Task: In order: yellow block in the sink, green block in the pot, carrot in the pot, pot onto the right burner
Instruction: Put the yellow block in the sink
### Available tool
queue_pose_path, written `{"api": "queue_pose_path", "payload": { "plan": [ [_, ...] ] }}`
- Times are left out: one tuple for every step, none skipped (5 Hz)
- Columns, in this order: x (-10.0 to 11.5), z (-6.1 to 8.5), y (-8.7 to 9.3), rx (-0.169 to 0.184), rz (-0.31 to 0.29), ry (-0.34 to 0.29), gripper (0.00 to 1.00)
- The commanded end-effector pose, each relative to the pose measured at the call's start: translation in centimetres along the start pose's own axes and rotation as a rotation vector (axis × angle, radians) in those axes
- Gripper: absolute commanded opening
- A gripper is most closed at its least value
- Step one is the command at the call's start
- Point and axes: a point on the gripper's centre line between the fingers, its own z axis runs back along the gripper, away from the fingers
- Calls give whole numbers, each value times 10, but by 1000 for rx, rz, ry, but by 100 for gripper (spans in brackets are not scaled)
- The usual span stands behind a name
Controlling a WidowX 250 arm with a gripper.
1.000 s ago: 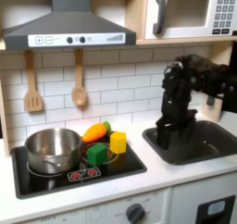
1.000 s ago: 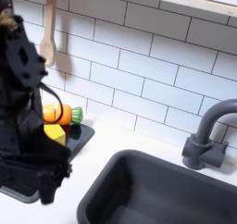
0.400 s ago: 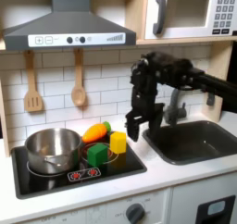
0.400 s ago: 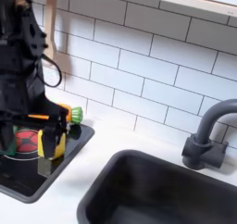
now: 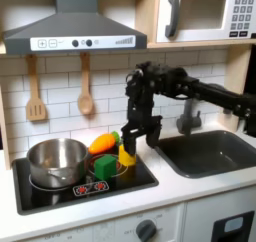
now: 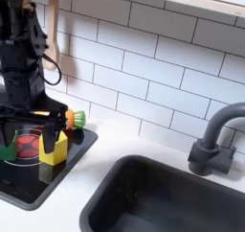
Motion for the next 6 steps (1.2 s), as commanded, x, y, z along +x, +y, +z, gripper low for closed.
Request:
{"api": "queue_pose_path", "payload": {
  "plan": [
    [21, -27, -1, 35, 12, 32, 100],
    [33, -39, -4, 43, 8, 38, 100],
    [39, -46, -18, 38, -32, 42, 100],
    [40, -47, -24, 41, -45, 36, 100],
    [43, -52, -23, 39, -31, 50, 100],
    [48, -61, -21, 43, -17, 67, 100]
  ]
}}
